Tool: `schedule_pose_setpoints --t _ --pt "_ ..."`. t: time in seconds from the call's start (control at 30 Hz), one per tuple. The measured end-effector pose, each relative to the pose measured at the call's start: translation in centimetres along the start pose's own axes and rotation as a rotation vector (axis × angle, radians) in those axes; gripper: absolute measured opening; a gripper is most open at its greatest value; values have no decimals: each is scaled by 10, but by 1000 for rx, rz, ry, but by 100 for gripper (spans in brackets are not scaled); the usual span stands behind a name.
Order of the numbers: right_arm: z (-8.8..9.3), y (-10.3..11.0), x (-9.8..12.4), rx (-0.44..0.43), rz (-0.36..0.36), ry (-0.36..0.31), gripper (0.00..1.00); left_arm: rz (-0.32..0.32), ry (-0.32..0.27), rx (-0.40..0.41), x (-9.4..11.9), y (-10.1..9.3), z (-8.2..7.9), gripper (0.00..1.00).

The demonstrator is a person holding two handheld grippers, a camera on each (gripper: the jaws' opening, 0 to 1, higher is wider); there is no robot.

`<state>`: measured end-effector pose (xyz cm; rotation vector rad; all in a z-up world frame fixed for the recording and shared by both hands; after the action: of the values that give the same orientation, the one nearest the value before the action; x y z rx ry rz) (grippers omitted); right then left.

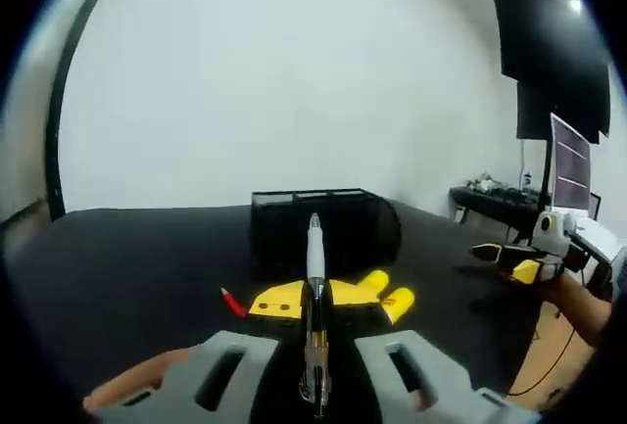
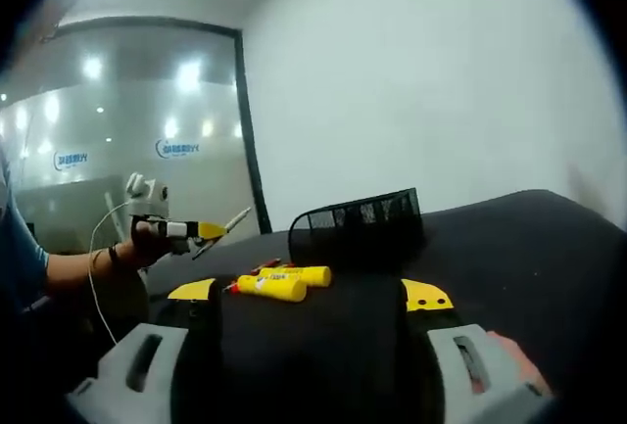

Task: Pick up pens and glue sticks and place them into the holder.

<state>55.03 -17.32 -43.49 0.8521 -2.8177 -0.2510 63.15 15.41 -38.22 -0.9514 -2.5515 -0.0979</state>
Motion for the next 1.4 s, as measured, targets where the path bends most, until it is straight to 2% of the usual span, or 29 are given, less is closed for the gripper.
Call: schedule_pose_setpoints --t 0.1,0.23,0.4,0.57,0.7,0.8,0.9,0.93,1.1,1.4 --pt "1 1 -1 -10 -5 12 66 42 -26 5 1 -14 6 8" --pt "-2 4 1 -56 -43 -6 62 106 -65 -27 -1 -36 11 8" --pt "-5 1 4 -168 -101 -26 56 168 -94 -49 -6 -56 14 8" --pt "-7 4 3 -155 -109 -20 51 251 -148 -80 -10 -76 16 8" --pt "-9 5 3 -186 -118 -25 47 281 -153 -71 -18 -81 17 8" --pt "-13 5 2 -248 -105 -38 42 299 -186 -64 -20 -83 20 8" --pt "-17 7 -7 -328 -152 -71 41 301 -209 -61 -22 -83 21 8" --pt "-16 7 -9 -312 -144 -70 41 298 -211 -59 -24 -83 21 8" --pt "-18 15 -29 -340 -190 -61 41 293 -232 -26 -29 -80 20 8" --pt "-26 17 -42 -400 -230 -96 44 315 -236 3 -39 -78 29 8"
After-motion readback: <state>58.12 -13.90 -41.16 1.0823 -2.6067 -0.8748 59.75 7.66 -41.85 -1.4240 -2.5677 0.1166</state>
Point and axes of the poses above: the point that each gripper's makers call its tool centre point, and the gripper's own axes: x roughly backward along the fingers, y roughly to its left, z roughly out of its underside, the point moved 9 cm from there along x, roughly backward along the fingers, and after that the axes turned 13 degrees about y, right-handed, at the moved point
